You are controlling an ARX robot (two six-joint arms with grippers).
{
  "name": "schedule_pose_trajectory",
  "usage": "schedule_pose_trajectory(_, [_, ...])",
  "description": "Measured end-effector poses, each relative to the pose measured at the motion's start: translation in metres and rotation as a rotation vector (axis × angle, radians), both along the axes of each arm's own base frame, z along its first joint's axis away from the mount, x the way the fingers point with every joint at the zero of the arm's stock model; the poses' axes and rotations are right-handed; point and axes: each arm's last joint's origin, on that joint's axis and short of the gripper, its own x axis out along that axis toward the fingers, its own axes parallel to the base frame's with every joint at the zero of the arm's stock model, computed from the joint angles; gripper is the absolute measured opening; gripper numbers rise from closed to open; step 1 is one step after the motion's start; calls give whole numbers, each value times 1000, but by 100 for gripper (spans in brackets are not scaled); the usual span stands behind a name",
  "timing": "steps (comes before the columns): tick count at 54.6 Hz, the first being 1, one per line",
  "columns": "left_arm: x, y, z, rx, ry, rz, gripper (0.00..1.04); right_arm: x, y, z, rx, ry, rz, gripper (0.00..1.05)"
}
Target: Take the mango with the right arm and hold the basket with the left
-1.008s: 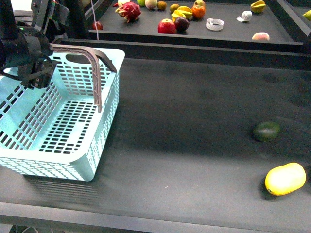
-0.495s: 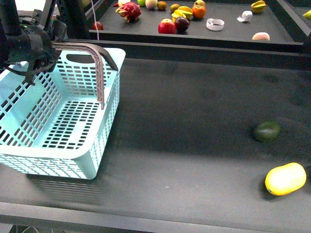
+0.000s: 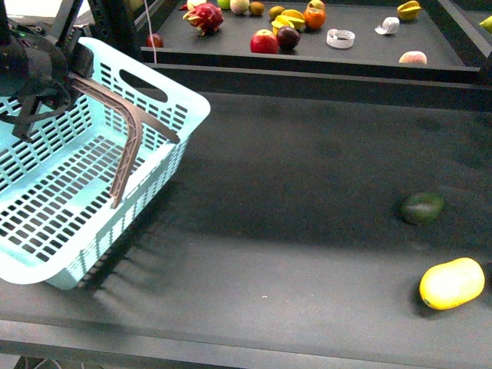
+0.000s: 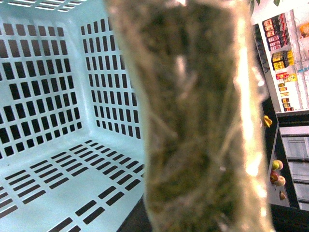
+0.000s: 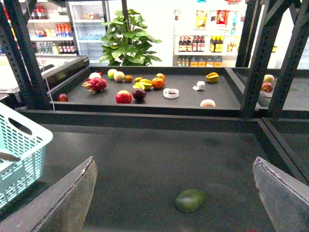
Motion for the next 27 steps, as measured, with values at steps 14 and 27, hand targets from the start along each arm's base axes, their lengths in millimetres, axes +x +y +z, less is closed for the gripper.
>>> schedule_pose_trajectory(14, [-36, -16, 34, 122, -98, -150, 5, 0, 0, 0, 0, 0, 0, 96])
schedule_pose_trajectory(27, [-85, -52, 46, 332, -139, -408, 5, 0, 0, 0, 0, 0, 0, 96])
